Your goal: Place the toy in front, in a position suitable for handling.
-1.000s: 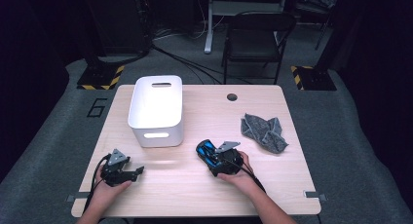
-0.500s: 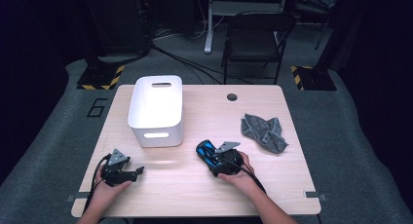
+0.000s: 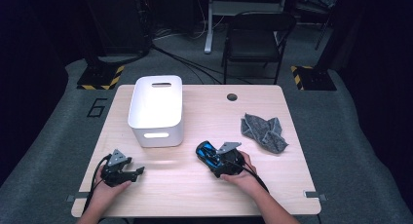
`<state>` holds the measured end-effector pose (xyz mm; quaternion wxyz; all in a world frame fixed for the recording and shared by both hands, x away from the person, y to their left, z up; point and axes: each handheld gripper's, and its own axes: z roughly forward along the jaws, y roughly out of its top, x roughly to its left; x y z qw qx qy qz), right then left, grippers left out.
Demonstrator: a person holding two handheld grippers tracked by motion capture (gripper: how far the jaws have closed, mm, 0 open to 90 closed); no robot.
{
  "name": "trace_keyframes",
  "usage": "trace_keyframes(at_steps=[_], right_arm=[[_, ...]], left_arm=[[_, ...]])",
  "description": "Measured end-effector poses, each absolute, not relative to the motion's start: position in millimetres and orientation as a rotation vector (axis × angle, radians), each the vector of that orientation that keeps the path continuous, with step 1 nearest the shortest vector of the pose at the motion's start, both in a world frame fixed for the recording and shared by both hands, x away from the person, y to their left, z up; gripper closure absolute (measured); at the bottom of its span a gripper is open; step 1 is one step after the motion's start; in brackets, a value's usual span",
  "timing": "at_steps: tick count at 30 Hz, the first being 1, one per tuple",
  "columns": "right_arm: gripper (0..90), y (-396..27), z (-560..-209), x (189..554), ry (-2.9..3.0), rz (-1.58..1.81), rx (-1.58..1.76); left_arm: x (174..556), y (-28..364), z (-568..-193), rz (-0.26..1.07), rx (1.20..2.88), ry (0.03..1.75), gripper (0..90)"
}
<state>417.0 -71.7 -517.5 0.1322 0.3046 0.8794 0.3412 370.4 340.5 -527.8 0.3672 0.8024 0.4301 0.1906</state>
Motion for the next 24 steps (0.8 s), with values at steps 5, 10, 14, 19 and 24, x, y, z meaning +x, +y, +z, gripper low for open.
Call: trace_keyframes(at_steps=[5,10,14,19,24], right_arm=[[24.0,-74.1,-517.2,417.6,2.563,1.010,0.886],[24.0,-75.9,-514.1,418.1,2.563,1.041,0.885],[24.0,-77.1,-512.6,417.9,2.569,1.044,0.879],[24.0,-77.5,-512.1,417.8,2.580,1.033,0.872],[24.0,-83.2,-512.4,415.6,2.601,0.993,0.826]], left_arm=[[370.1,339.6,-527.1,0.487,2.065,1.092,31.0],[369.5,340.3,-525.3,0.481,2.069,1.087,31.1],[369.3,339.7,-525.2,0.479,2.066,1.081,31.5],[366.7,334.0,-520.9,0.483,2.073,1.024,31.5],[363.8,319.1,-509.3,0.430,2.066,0.964,30.2]])
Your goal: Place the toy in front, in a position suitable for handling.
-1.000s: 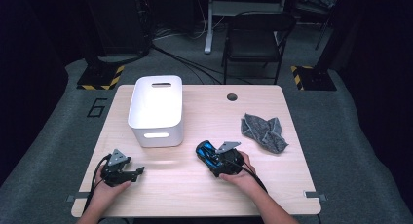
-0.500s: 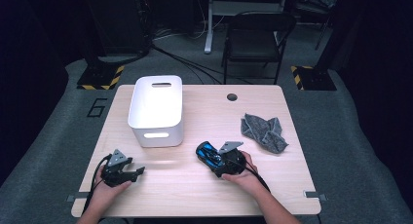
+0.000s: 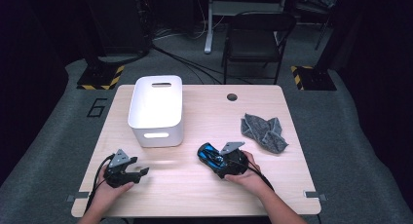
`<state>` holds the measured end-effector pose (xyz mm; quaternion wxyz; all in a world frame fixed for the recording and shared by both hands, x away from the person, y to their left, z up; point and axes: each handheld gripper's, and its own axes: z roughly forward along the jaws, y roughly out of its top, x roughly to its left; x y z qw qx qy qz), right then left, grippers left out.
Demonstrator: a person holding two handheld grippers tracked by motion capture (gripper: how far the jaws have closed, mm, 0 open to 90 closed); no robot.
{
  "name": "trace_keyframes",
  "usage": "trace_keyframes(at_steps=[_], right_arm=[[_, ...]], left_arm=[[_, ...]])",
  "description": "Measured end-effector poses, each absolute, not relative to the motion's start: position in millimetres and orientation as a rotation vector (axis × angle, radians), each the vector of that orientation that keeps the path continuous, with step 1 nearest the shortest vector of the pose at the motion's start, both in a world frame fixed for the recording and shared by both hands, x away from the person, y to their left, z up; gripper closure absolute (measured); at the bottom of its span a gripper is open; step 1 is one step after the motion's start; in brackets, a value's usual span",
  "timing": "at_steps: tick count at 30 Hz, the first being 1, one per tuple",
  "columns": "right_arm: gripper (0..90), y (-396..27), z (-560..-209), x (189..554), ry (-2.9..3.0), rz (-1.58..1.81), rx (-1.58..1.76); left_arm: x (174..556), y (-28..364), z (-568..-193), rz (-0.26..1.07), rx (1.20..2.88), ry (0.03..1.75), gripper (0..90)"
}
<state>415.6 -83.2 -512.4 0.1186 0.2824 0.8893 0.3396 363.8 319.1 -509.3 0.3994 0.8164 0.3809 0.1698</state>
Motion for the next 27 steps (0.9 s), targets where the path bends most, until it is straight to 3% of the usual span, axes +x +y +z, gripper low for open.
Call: trace_keyframes(at_steps=[12,27], right_arm=[[24.0,-99.2,-515.3,415.3,2.651,0.993,0.767],[23.3,-99.2,-514.8,416.0,2.650,0.976,0.797]], left_arm=[[385.1,249.9,-495.6,0.302,2.123,0.783,32.4],[380.2,255.2,-501.6,0.329,2.130,0.769,32.6]])
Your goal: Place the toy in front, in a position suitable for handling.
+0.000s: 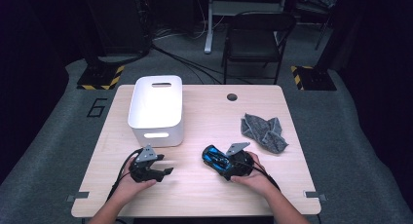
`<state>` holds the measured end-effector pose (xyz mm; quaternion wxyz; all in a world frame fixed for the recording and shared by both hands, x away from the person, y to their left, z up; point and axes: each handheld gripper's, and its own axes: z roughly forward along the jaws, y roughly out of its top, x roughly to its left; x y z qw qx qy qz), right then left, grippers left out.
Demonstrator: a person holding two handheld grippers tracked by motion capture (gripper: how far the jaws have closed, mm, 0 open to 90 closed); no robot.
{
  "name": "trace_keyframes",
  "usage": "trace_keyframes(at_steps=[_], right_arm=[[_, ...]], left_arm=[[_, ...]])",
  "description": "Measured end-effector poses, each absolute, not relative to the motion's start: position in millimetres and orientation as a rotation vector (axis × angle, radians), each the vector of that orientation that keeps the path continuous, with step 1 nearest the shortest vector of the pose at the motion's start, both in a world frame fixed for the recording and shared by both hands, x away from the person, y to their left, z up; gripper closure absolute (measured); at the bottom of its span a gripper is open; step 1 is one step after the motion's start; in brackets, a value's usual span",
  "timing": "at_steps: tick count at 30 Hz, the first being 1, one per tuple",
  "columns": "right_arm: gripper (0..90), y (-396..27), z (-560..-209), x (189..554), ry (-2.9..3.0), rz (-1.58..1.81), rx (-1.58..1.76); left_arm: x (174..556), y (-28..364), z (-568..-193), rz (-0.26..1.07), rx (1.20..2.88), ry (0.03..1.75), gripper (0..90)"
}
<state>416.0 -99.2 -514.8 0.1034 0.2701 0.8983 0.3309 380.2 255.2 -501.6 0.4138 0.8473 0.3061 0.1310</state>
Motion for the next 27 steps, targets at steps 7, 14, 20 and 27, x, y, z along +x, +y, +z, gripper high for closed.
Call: trace_keyframes(at_steps=[7,14,20,27], right_arm=[[17.6,-94.8,-513.8,416.7,2.632,0.958,0.818],[18.2,-87.4,-513.2,419.4,2.620,0.973,0.792],[18.8,-86.0,-517.3,422.9,2.609,0.988,0.826],[21.7,-77.7,-519.1,421.5,2.572,1.015,0.827]], left_arm=[[380.5,260.4,-504.3,0.327,2.134,0.785,32.6],[381.2,261.6,-506.4,0.325,2.131,0.796,32.6],[381.7,264.2,-507.3,0.319,2.128,0.804,32.6],[382.5,266.4,-507.7,0.321,2.127,0.811,32.6]])
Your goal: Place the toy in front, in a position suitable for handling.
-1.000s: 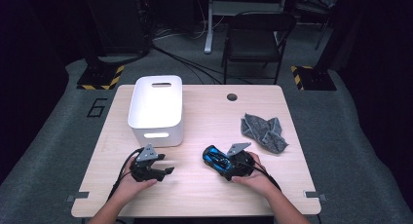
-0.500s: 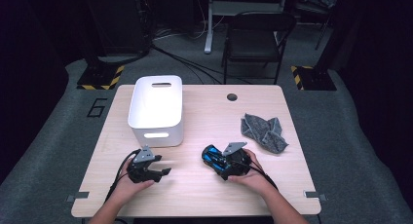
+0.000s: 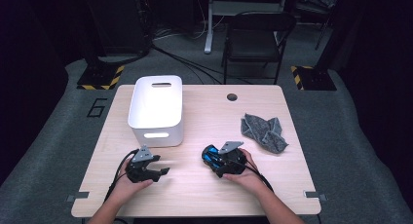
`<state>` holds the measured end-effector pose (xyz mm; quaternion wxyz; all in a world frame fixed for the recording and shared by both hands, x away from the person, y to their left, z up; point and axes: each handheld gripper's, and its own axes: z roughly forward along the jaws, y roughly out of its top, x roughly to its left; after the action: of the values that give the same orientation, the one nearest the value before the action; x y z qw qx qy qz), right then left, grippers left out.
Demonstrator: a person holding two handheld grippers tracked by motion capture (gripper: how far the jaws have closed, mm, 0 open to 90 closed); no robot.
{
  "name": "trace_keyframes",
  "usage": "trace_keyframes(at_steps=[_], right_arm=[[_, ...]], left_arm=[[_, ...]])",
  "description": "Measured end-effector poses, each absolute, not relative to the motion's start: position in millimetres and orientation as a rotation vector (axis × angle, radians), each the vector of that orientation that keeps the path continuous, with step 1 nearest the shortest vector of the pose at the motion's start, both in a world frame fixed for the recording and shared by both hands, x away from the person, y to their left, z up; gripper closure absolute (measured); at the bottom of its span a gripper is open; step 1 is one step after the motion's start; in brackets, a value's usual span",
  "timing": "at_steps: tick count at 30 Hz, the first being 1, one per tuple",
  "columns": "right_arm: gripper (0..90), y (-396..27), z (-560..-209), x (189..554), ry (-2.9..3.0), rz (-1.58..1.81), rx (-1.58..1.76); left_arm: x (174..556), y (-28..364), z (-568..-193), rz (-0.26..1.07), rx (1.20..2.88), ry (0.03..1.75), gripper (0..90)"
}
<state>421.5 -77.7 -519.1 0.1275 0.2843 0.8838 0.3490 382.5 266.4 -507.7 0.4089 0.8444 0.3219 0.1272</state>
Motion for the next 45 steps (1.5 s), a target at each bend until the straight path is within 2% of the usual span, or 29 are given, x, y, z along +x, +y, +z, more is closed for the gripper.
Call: trace_keyframes(at_steps=[11,14,26,45], right_arm=[[20.0,-67.4,-519.6,428.5,2.578,1.019,0.843],[24.4,-67.7,-518.1,431.2,2.592,1.010,0.846],[25.0,-67.5,-515.9,432.1,2.627,1.002,0.794],[25.0,-40.3,-491.4,397.8,2.733,1.038,0.392]], left_arm=[[382.6,267.1,-507.8,0.318,2.125,0.815,32.6],[382.5,267.7,-507.8,0.317,2.124,0.822,32.6],[382.7,269.2,-507.1,0.328,2.119,0.824,32.6],[382.8,274.4,-503.6,0.339,2.098,0.827,33.0]])
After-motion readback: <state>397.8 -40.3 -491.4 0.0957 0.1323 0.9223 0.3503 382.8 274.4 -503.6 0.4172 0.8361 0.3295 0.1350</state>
